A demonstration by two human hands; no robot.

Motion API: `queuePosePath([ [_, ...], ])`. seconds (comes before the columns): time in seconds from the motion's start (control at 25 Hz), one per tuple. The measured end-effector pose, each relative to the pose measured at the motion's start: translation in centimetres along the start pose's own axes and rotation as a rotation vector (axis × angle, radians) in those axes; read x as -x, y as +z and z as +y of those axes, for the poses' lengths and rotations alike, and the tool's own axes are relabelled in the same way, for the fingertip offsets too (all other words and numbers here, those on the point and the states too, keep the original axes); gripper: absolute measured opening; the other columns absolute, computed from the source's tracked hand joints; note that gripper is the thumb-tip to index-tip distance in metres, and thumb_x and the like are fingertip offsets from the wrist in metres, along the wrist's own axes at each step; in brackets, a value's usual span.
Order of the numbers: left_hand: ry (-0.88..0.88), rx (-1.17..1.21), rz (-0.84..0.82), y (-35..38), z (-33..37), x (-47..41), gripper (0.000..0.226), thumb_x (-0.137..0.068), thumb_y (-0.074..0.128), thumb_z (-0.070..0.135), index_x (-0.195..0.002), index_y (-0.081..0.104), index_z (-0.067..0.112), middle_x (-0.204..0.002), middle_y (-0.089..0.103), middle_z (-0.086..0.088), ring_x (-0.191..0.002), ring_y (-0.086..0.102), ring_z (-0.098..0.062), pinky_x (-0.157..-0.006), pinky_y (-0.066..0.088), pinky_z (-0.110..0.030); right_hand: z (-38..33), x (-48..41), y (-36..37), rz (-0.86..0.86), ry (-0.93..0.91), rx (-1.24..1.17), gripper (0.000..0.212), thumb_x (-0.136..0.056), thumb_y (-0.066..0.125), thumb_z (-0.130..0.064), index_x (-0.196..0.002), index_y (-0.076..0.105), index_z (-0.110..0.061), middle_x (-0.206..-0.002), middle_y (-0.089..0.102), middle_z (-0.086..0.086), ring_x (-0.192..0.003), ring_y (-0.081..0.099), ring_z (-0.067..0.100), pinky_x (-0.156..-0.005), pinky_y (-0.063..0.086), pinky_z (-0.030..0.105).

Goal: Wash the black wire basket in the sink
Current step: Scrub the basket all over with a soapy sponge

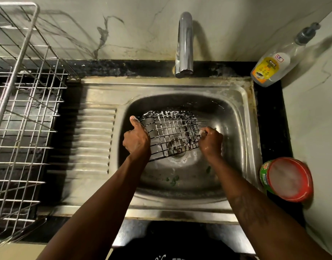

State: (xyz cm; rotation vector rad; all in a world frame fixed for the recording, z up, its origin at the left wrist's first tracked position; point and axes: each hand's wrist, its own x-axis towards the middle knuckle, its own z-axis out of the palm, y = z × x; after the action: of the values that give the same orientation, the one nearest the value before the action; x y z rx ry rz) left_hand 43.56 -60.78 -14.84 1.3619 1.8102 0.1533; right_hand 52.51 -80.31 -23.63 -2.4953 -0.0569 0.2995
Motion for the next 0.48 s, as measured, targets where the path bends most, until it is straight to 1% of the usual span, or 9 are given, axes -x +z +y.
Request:
queuePosePath([
  [0.08, -0.013, 0.006, -0.004, 0.1, 0.0, -0.2, 0.089, -0.095, 0.032, 0.073, -0.130, 0.057, -0.003, -0.131, 0.058, -0.027, -0.119, 0.057, -0.041, -0.099, 0.046, -0.044, -2.7, 2.7, -0.4, -0.021, -0.163, -0.100, 0.015, -0.090, 0.063, 0.001, -0.095, 0.074, -0.008, -0.091, 0.075, 0.006, -0.082, 0.069, 0.017, -0.067, 0.042, 0.006],
  [0.12, -0.017, 0.007, -0.004, 0.0, 0.0, -0.3, 0.088, -0.095, 0.033, 0.073, -0.131, 0.057, -0.004, -0.132, 0.058, -0.028, -0.119, 0.057, -0.041, -0.099, 0.046, -0.044, -4.7, 4.9, -0.4, -0.035, -0.277, -0.172, 0.014, -0.092, 0.063, -0.001, -0.094, 0.074, -0.009, -0.088, 0.075, 0.004, -0.080, 0.068, 0.014, -0.067, 0.042, 0.005],
  [0.2, -0.016, -0.015, 0.003, -0.1, 0.0, -0.4, 0.087, -0.096, 0.032, 0.071, -0.131, 0.056, -0.005, -0.133, 0.057, -0.029, -0.121, 0.056, -0.042, -0.099, 0.045, -0.044, -8.4, 9.0, -0.1, -0.043, -0.468, -0.278, 0.014, -0.090, 0.065, 0.001, -0.090, 0.075, -0.009, -0.086, 0.075, 0.002, -0.079, 0.066, 0.015, -0.071, 0.049, 0.018],
  [0.24, -0.013, -0.023, 0.006, -0.1, -0.1, -0.4, 0.088, -0.097, 0.032, 0.071, -0.131, 0.056, -0.006, -0.133, 0.057, -0.029, -0.122, 0.056, -0.042, -0.099, 0.045, -0.044, -9.3, 9.9, 0.3, -0.032, -0.527, -0.285, 0.014, -0.088, 0.067, 0.002, -0.089, 0.076, -0.008, -0.086, 0.075, 0.003, -0.080, 0.065, 0.014, -0.073, 0.049, 0.022],
  [0.28, -0.011, -0.021, 0.005, -0.2, -0.2, -0.3, 0.088, -0.097, 0.032, 0.071, -0.132, 0.056, -0.006, -0.133, 0.057, -0.029, -0.122, 0.056, -0.042, -0.100, 0.045, -0.044, -9.3, 10.0, 0.5, -0.020, -0.560, -0.280, 0.015, -0.087, 0.067, 0.004, -0.089, 0.076, -0.008, -0.087, 0.075, 0.003, -0.079, 0.064, 0.013, -0.073, 0.050, 0.022],
  [0.32, -0.013, -0.011, 0.000, -0.3, -0.2, -0.2, 0.088, -0.097, 0.032, 0.071, -0.132, 0.056, -0.006, -0.133, 0.057, -0.029, -0.123, 0.055, -0.042, -0.100, 0.044, -0.044, -8.7, 9.2, 0.5, -0.006, -0.548, -0.282, 0.016, -0.087, 0.067, 0.005, -0.091, 0.077, -0.007, -0.088, 0.075, 0.004, -0.078, 0.064, 0.010, -0.073, 0.051, 0.020],
  [0.36, -0.015, 0.001, -0.006, -0.3, -0.3, -0.2, 0.088, -0.097, 0.032, 0.071, -0.132, 0.055, -0.006, -0.134, 0.057, -0.029, -0.123, 0.055, -0.042, -0.101, 0.044, -0.044, -7.5, 8.0, 0.3, 0.003, -0.492, -0.292, 0.016, -0.088, 0.067, 0.004, -0.094, 0.077, -0.007, -0.089, 0.075, 0.003, -0.079, 0.065, 0.009, -0.074, 0.055, 0.021],
  [0.4, -0.014, 0.011, -0.011, -0.3, -0.3, -0.2, 0.088, -0.096, 0.032, 0.071, -0.131, 0.056, -0.006, -0.133, 0.057, -0.028, -0.122, 0.056, -0.041, -0.100, 0.045, -0.044, -6.2, 6.6, 0.1, 0.014, -0.409, -0.292, 0.016, -0.090, 0.067, 0.003, -0.096, 0.077, -0.007, -0.091, 0.077, 0.004, -0.080, 0.068, 0.009, -0.075, 0.059, 0.026],
  [0.48, 0.000, 0.027, -0.005, -0.3, -0.4, 0.0, 0.088, -0.095, 0.033, 0.072, -0.129, 0.058, -0.005, -0.131, 0.058, -0.028, -0.118, 0.058, -0.041, -0.100, 0.045, -0.045, -3.8, 4.3, -0.6, 0.016, -0.230, -0.224, 0.017, -0.090, 0.066, 0.001, -0.100, 0.077, -0.008, -0.094, 0.078, 0.006, -0.083, 0.072, 0.016, -0.077, 0.061, 0.038],
])
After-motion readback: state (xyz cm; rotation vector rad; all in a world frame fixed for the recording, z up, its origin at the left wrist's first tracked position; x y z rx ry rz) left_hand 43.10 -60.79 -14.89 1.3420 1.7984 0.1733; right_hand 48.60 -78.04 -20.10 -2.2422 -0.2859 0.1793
